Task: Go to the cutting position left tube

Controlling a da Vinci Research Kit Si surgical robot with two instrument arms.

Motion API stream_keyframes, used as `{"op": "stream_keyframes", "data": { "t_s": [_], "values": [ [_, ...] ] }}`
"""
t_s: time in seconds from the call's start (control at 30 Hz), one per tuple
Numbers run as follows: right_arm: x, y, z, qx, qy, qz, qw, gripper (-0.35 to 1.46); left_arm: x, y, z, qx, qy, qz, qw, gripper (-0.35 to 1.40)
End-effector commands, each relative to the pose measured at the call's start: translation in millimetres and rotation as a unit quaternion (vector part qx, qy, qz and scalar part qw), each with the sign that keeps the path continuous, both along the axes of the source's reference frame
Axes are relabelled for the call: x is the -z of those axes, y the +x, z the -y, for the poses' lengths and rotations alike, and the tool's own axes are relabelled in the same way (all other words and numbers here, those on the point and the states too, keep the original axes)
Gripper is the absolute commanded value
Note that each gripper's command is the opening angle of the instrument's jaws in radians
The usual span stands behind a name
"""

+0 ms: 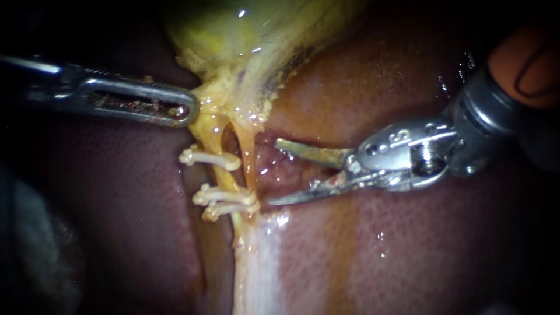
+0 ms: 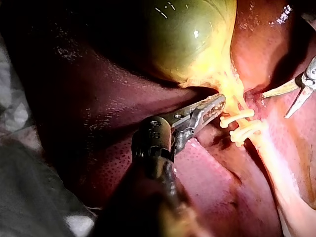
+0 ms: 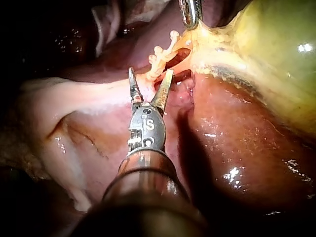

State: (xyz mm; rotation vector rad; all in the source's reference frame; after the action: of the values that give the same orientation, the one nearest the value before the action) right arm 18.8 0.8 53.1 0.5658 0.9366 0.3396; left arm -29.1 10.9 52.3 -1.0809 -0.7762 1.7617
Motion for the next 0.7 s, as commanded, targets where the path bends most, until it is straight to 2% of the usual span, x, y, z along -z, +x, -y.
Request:
{"op": "stream_keyframes", "data": {
  "t_s": [0.03, 0.17, 0.5, 0.7],
  "values": [
    [-0.1, 0.1, 0.2, 0.011, 0.012, -0.003, 0.9999, 1.36, 0.1, 0.0, 0.0, 0.0, 0.0, 0.0, 1.0, -0.35],
    [-0.9, 0.9, 0.8, 0.025, 0.037, -0.005, 0.999, 1.31, 0.2, -0.1, 0.0, 0.0, 0.0, 0.0, 1.0, -0.35],
    [-3.3, 2.9, 1.9, 0.028, 0.062, 0.004, 0.9977, 1.3, 0.4, -0.3, 0.2, 0.002, 0.0, -0.001, 1.0, -0.35],
    [-4.8, 3.0, 1.8, 0.024, 0.067, 0.008, 0.9975, 1.3, 0.5, -0.4, 0.3, 0.002, -0.003, -0.002, 1.0, -0.35]
  ]
}}
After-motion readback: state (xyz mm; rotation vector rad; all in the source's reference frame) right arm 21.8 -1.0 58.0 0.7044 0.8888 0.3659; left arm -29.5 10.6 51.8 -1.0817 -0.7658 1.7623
